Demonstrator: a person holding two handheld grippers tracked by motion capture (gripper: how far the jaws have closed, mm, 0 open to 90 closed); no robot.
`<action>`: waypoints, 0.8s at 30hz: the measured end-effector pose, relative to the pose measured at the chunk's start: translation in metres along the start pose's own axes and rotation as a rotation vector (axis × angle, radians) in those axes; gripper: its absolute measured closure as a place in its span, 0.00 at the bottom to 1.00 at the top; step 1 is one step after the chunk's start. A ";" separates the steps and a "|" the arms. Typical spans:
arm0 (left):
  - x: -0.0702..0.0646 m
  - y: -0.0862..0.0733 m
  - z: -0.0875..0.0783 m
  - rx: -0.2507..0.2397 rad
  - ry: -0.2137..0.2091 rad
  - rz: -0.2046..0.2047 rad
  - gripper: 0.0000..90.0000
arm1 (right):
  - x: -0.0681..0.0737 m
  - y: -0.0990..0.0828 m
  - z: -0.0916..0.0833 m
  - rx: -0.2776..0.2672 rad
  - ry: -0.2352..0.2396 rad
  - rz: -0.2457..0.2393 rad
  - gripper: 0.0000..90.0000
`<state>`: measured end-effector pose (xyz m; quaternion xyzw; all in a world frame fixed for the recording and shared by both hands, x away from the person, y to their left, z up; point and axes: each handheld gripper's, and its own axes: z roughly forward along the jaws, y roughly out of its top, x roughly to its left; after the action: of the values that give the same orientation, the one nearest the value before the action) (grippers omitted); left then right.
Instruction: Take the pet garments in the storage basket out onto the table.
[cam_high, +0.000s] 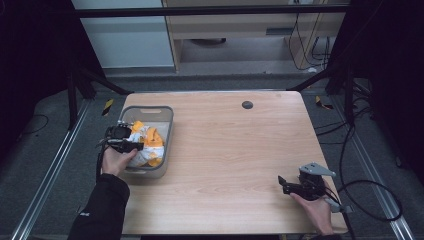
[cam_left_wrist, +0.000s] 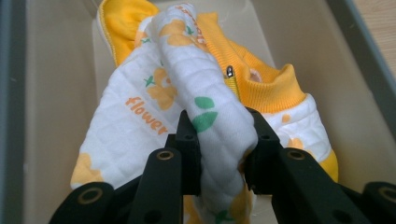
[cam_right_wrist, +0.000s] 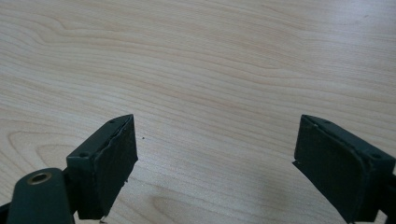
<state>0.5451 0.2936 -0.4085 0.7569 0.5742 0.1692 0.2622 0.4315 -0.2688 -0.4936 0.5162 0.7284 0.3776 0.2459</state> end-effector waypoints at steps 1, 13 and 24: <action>0.000 0.001 -0.004 -0.009 0.003 0.006 0.79 | 0.000 0.000 0.000 0.000 0.000 -0.001 0.15; 0.002 0.018 -0.056 -0.107 -0.022 0.077 0.79 | 0.000 0.000 0.000 0.001 0.000 0.000 0.15; 0.002 0.023 -0.077 -0.120 -0.048 0.113 0.79 | 0.000 0.000 0.000 -0.002 -0.001 0.008 0.14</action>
<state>0.5202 0.3066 -0.3330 0.7749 0.5130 0.1997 0.3108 0.4312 -0.2694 -0.4936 0.5190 0.7259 0.3789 0.2453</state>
